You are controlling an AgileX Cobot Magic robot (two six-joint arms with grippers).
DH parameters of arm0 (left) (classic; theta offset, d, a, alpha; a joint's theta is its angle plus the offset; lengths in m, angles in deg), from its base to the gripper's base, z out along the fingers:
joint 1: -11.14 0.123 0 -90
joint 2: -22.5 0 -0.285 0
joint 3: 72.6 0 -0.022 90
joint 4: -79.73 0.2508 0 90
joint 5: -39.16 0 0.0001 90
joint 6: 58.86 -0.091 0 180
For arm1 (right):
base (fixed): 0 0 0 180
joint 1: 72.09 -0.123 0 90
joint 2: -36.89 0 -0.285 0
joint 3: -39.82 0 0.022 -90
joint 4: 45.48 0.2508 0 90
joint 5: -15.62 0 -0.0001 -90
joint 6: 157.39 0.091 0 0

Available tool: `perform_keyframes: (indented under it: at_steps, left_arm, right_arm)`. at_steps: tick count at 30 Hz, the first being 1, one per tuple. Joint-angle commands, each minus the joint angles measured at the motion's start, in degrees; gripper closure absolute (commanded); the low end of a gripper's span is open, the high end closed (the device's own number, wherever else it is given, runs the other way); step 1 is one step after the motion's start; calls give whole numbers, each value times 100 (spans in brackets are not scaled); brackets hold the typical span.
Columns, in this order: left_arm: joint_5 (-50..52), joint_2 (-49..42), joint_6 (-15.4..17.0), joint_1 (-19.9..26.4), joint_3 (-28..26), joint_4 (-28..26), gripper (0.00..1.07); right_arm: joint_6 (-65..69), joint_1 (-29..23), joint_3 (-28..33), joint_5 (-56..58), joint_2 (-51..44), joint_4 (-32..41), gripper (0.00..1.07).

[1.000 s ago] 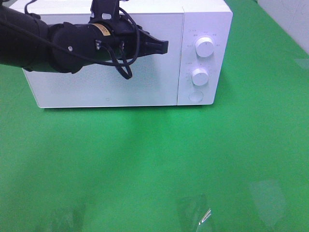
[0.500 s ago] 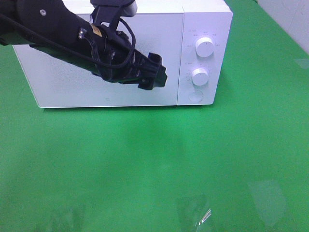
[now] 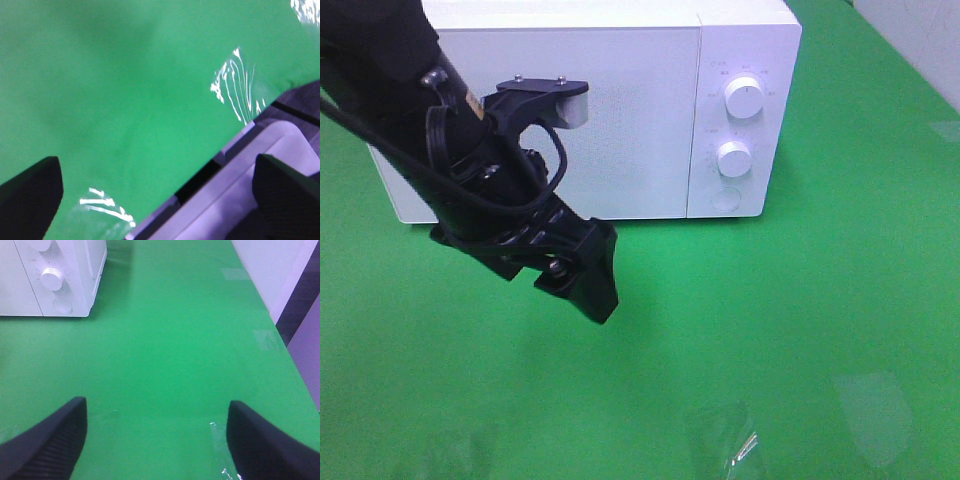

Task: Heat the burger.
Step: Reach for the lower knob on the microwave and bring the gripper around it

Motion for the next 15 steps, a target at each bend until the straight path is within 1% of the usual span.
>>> perform_keyframes:
  at_steps: [1,2,3,4,5,6,7,8,9,10,11,12,13,14,15]
  left_arm:
    - [-705,-172,281,138,-23,126,11]
    - [-705,-172,281,138,-23,126,11]
    - [-900,-275,332,378,-23,166,11]
    - [-900,-275,332,378,-23,166,11]
    - [-940,-344,332,487,-6,166,11]
    - [-985,-533,292,819,69,166,11]
    - [-985,-533,292,819,69,166,11]
    - [-1003,-722,286,1157,149,166,12]
    - [-1003,-722,286,1157,149,166,12]
    - [-1003,-985,246,1587,286,172,12]
    - [-1003,-985,246,1587,286,172,12]
    - [-1054,-1209,218,2000,418,178,12]
    - [-1112,-1335,201,2223,476,178,12]
    - [-1112,-1335,201,2223,476,178,12]
    - [-1220,-1570,149,2613,556,195,12]
  right_arm:
    - [-17,17,17,-69,-138,17,31]
    - [-17,17,17,-69,-138,17,31]
    - [-17,17,17,-69,-138,17,31]
    - [-17,17,17,-69,-138,17,31]
    - [-17,17,17,-69,-138,17,31]
    - [-17,17,17,-69,-138,17,31]
    - [-17,17,17,-69,-138,17,31]
    - [-17,17,17,-69,-138,17,31]
    - [-17,17,17,-69,-138,17,31]
    - [-17,17,17,-69,-138,17,31]
    - [-17,17,17,-69,-138,17,31]
    - [-17,17,17,-69,-138,17,31]
    - [-17,17,17,-69,-138,17,31]
    - [-17,17,17,-69,-138,17,31]
    - [-17,17,17,-69,-138,17,31]
